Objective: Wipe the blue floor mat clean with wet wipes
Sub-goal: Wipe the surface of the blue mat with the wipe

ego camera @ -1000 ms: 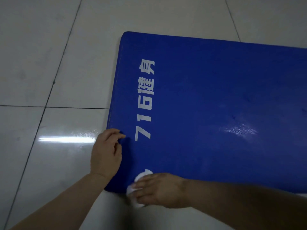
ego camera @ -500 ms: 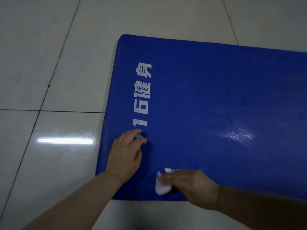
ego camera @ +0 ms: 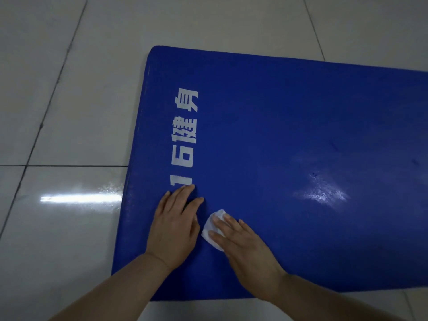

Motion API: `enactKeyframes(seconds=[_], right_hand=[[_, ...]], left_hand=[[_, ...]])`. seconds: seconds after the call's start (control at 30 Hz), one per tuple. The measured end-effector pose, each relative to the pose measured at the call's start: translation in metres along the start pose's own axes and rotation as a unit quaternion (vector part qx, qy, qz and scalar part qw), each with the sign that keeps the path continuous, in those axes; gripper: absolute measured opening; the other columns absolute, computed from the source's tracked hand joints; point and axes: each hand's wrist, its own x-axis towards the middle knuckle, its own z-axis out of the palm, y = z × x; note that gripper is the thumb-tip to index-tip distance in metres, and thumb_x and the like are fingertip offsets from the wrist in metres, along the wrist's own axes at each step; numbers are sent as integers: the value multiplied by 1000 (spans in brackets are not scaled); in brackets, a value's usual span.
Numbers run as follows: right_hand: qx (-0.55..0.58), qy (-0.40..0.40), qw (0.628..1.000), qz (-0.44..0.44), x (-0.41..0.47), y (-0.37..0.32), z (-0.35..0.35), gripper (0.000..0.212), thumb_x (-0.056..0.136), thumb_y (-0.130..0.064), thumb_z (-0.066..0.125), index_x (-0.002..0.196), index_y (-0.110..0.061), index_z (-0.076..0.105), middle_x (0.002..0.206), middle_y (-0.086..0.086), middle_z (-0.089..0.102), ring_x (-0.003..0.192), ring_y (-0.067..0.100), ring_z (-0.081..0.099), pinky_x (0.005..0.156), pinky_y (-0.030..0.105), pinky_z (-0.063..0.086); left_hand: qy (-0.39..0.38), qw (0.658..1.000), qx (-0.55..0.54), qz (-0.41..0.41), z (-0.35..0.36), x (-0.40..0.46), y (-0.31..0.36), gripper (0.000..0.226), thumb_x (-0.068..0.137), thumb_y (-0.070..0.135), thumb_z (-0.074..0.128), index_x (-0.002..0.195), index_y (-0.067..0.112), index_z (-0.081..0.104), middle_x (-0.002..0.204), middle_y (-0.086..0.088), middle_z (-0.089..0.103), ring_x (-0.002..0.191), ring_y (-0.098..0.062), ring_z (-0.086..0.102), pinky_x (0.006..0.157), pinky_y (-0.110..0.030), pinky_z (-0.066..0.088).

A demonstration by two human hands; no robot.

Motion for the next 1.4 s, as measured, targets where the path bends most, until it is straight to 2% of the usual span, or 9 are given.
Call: enactKeyframes(seconds=[0.23,0.37,0.47,0.53,0.73,0.9,1.1,1.23,1.4], right_hand=[[17,3,1000,10,1,0,11,60,84,-19,43,143,-26,33,161,-3,4,146,17,14,116,33,14],[-74,75,994,5,5,1,10,45,103,-20,9,136,-31,38,159,-8,12,144,10,15,116,24,13],[89,140,980,108,19,1,-7,31,101,-16,44,107,-32,70,132,-15,55,122,-3,49,106,15,31],[353,97,883,294,41,3,-35,40,89,-3,63,69,-34,77,99,-19,69,97,-1,59,95,11,40],[503,352,708,348,150,115,-123,26,101,-12,45,107,-26,67,90,-26,65,89,-10,60,92,13,44],[332,296,827,344,262,213,-136,43,97,0,35,137,-12,48,136,10,52,125,23,48,97,20,34],[38,102,974,197,345,225,-118,66,93,-5,45,151,-18,15,160,0,6,147,20,1,118,33,5],[-5,42,993,106,337,263,-129,75,84,11,43,149,-22,25,158,1,15,146,21,9,117,34,15],[17,82,946,313,275,332,-152,71,85,13,44,148,-17,29,156,3,21,143,21,19,114,33,22]], left_hand=[[30,998,-40,-31,-8,63,7,26,61,-6,76,73,14,63,117,-13,61,106,-31,60,90,-46,45],[20,998,-48,-28,-10,132,10,26,66,-8,73,85,9,68,123,-15,59,114,-35,56,93,-48,44],[25,999,-33,-31,-8,183,14,35,79,-3,62,113,8,66,139,-13,49,128,-32,45,104,-47,36],[24,998,-26,-45,-5,210,14,42,90,4,53,132,10,54,151,-9,35,138,-26,31,112,-39,26],[-26,995,32,-91,10,275,16,55,102,24,33,153,13,15,161,-6,0,148,-24,-4,119,-39,-1],[-40,991,86,-90,23,284,10,58,100,33,24,153,15,13,162,-5,3,148,-22,-1,118,-41,-3],[-7,995,47,-89,22,285,6,63,87,35,24,142,11,44,152,-8,36,142,-27,28,118,-43,13],[-31,993,56,-99,20,286,6,58,86,33,30,135,11,53,148,-10,41,138,-26,37,116,-46,24],[-39,992,62,-102,21,288,5,55,88,33,32,135,12,54,149,-8,41,139,-25,36,111,-43,19]])
